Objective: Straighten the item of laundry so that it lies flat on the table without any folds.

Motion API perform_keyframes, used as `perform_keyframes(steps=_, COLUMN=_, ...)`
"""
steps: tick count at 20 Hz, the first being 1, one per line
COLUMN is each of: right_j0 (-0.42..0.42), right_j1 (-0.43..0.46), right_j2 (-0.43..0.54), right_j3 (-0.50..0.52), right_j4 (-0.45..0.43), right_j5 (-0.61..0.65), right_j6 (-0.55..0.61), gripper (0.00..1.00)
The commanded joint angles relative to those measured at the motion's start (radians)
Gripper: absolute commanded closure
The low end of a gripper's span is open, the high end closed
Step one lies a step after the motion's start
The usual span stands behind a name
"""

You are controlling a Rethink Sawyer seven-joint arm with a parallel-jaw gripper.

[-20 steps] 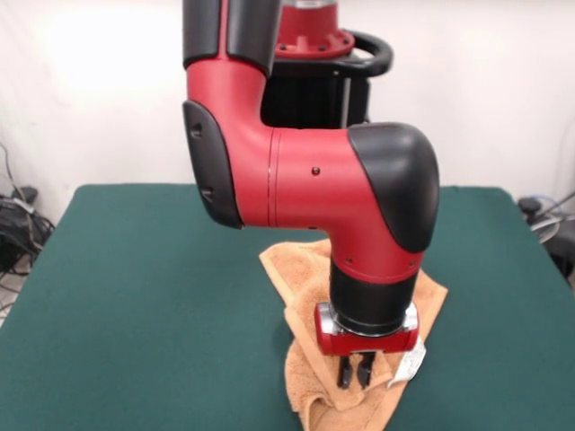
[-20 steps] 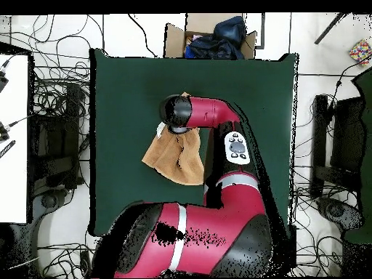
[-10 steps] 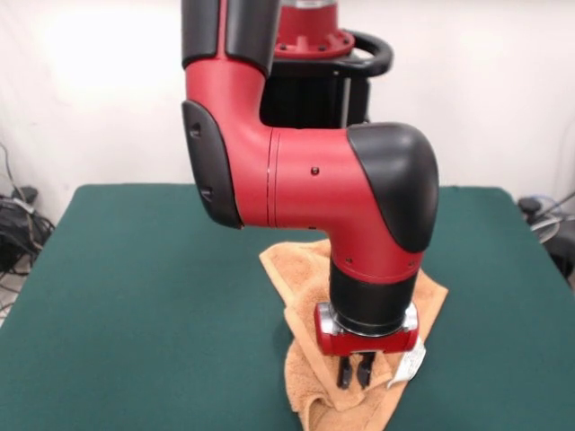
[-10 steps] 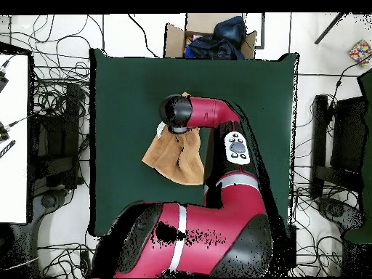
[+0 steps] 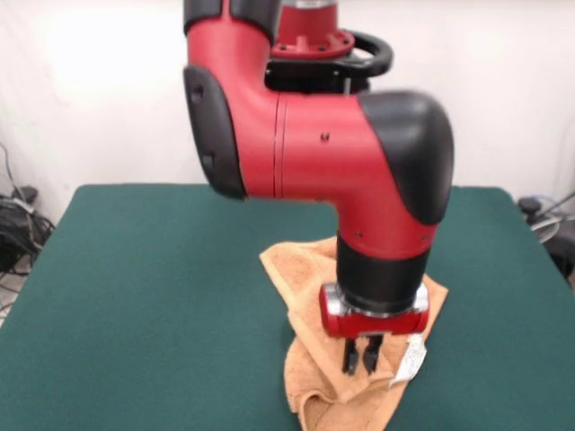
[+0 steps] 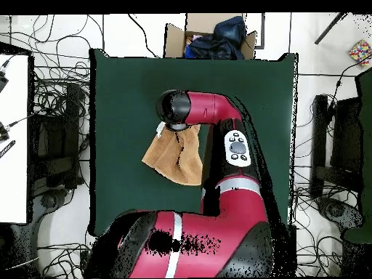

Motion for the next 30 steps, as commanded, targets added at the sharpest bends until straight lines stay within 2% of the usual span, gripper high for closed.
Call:
perform_keyframes(steps=1, right_j0=0.010, right_j1=-0.232, right_j2=0.009, right_j3=0.011, right_j4=0.068, right_j5=0.208, right_j6=0.115, gripper=1.00)
perform_keyframes(steps=7, right_j0=0.019, right_j1=-0.289, right_j2=0.012, right_j3=-0.143, right_j4=0.062, right_j5=0.466, right_j6=0.094, gripper=1.00)
perform_keyframes(steps=14, right_j0=0.007, right_j1=-0.310, right_j2=0.029, right_j3=-0.203, right_j4=0.070, right_j5=0.460, right_j6=0.136, gripper=1.00)
perform_keyframes(steps=16, right_j0=0.018, right_j1=-0.327, right_j2=0.021, right_j3=-0.218, right_j4=0.079, right_j5=0.513, right_j6=0.167, gripper=1.00)
perform_keyframes(steps=22, right_j0=0.038, right_j1=-0.392, right_j2=0.016, right_j3=-0.226, right_j4=0.102, right_j5=0.489, right_j6=0.194, gripper=1.00)
perform_keyframes(steps=24, right_j0=0.038, right_j1=-0.370, right_j2=0.034, right_j3=-0.331, right_j4=0.101, right_j5=0.544, right_j6=0.177, gripper=1.00)
perform_keyframes(steps=28, right_j0=0.039, right_j1=-0.230, right_j2=0.103, right_j3=-0.739, right_j4=0.045, right_j5=0.829, right_j6=0.086, gripper=1.00)
perform_keyframes(steps=30, right_j0=0.039, right_j1=-0.195, right_j2=0.124, right_j3=-0.866, right_j4=0.014, right_j5=0.937, right_j6=0.052, gripper=1.00)
